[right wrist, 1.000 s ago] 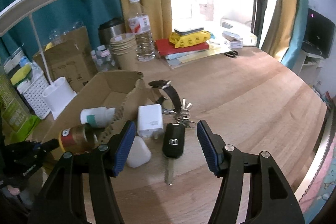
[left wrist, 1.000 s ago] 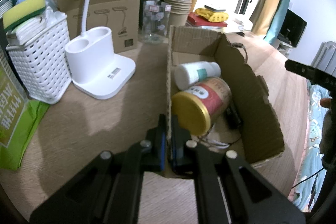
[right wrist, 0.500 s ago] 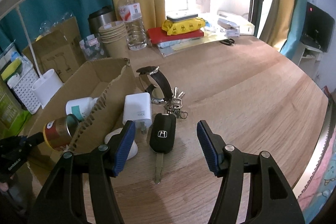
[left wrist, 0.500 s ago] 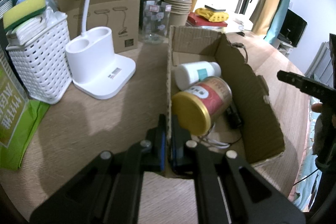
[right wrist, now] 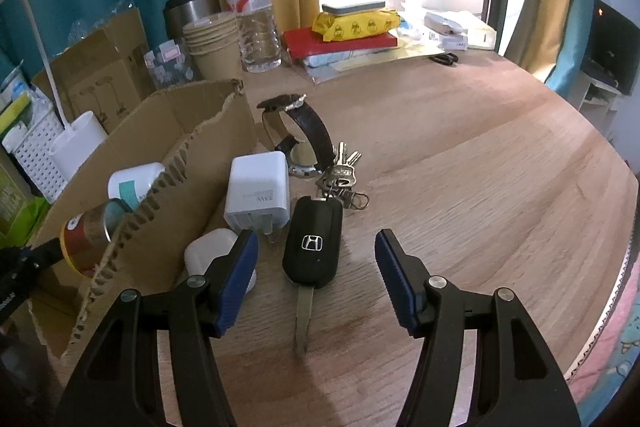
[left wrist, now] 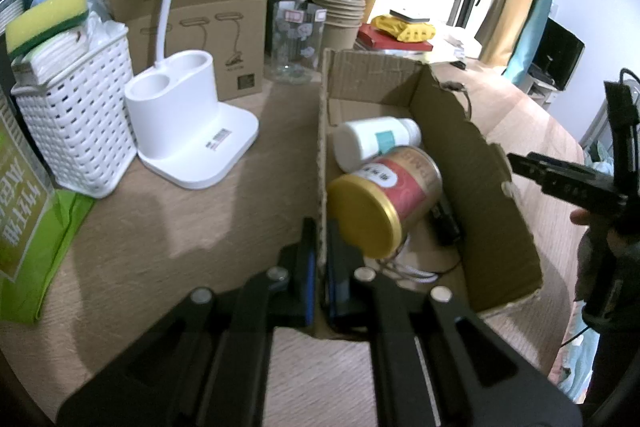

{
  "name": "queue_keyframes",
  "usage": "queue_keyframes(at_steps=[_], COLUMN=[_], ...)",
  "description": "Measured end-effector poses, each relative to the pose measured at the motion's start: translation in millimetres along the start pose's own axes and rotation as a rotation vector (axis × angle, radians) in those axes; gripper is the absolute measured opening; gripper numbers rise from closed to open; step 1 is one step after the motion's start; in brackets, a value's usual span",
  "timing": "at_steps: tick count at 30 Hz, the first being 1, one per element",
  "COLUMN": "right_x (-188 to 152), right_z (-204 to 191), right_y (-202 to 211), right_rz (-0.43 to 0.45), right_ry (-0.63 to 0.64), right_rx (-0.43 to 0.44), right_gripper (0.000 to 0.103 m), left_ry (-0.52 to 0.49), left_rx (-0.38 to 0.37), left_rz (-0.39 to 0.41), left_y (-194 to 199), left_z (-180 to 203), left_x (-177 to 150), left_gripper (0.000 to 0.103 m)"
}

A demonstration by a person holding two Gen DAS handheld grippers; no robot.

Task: Organize rigid objects
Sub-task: 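Move the right gripper to the black car key and grasp it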

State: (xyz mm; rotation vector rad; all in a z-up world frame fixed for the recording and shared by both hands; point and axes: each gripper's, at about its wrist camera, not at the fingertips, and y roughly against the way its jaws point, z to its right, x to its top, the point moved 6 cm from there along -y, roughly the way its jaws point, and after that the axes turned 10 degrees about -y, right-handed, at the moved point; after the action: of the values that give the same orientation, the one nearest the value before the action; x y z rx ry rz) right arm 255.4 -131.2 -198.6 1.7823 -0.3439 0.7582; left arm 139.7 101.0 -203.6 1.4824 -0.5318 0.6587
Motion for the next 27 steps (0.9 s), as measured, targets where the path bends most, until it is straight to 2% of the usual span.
queue_keyframes(at_steps=[23, 26, 27], right_x=[-1, -2, -2], right_z=[3, 2, 3], right_y=[-32, -32, -33], right_rz=[-0.035, -0.04, -0.046], right_ry=[0.004, 0.012, 0.012], right_rx=[-0.01, -0.015, -0.019], right_gripper=[0.063, 0.057, 0.052], left_ry=[0.0, 0.0, 0.001], left_rx=[0.0, 0.001, 0.0], left_rz=[0.0, 0.0, -0.001], left_y=[0, 0, 0], left_z=[0, 0, 0], left_x=[0, 0, 0], left_gripper=[0.004, 0.004, 0.004])
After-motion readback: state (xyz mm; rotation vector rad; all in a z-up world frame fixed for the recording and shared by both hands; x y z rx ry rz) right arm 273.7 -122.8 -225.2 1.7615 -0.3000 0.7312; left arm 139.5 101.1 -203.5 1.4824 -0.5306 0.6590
